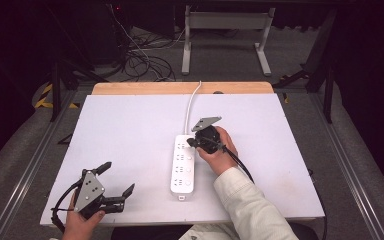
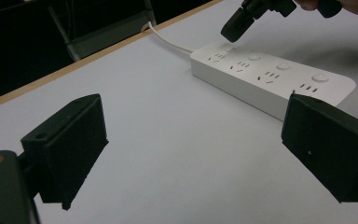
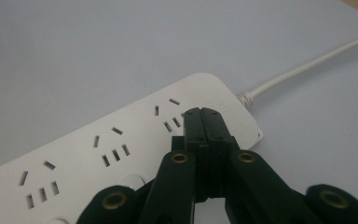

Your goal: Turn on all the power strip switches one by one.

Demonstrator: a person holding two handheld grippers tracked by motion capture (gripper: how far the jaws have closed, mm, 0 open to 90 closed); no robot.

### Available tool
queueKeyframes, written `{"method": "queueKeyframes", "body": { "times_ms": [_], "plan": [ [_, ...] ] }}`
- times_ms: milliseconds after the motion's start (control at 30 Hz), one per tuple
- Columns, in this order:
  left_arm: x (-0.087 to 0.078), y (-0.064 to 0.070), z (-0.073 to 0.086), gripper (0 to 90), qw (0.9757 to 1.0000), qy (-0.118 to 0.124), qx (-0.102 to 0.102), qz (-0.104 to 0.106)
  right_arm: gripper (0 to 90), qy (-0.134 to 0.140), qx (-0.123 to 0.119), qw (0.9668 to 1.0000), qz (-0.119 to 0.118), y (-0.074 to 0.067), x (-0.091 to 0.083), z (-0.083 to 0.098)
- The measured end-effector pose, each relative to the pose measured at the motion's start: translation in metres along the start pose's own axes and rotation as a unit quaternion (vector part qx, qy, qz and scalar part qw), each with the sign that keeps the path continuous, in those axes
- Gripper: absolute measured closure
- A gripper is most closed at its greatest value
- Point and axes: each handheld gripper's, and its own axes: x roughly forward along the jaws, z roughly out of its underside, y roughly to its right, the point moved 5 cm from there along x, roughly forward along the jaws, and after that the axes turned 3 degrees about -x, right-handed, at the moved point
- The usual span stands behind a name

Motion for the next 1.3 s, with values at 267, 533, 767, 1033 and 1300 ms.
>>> {"method": "queueKeyframes", "body": {
  "times_ms": [267, 533, 767, 1033, 1300],
  "plan": [
    [0.0001, 0.0003, 0.0001, 7.3, 1.0000, -0.002, 0.000, 0.001, 90.0, -0.007, 0.000, 1.0000, -0.001, -0.0011, 0.0032, 0.0013],
    [0.0002, 0.0003, 0.0002, 7.3, 1.0000, -0.002, 0.000, 0.001, 90.0, -0.017, -0.002, 0.9999, -0.003, -0.0026, 0.0063, 0.0031],
    [0.0002, 0.0007, 0.0002, 7.2, 1.0000, -0.002, 0.000, 0.001, 90.0, -0.014, 0.000, 0.9999, 0.005, -0.0057, 0.0082, 0.0033],
    [0.0003, 0.0007, 0.0004, 7.3, 1.0000, -0.002, -0.002, 0.001, 90.0, -0.011, 0.014, 0.9998, -0.003, -0.0030, 0.0090, 0.0050],
    [0.0005, 0.0009, 0.0002, 7.3, 1.0000, -0.002, 0.000, 0.001, 90.0, -0.011, 0.011, 0.9999, 0.002, -0.0042, 0.0094, 0.0064]
  ]
}}
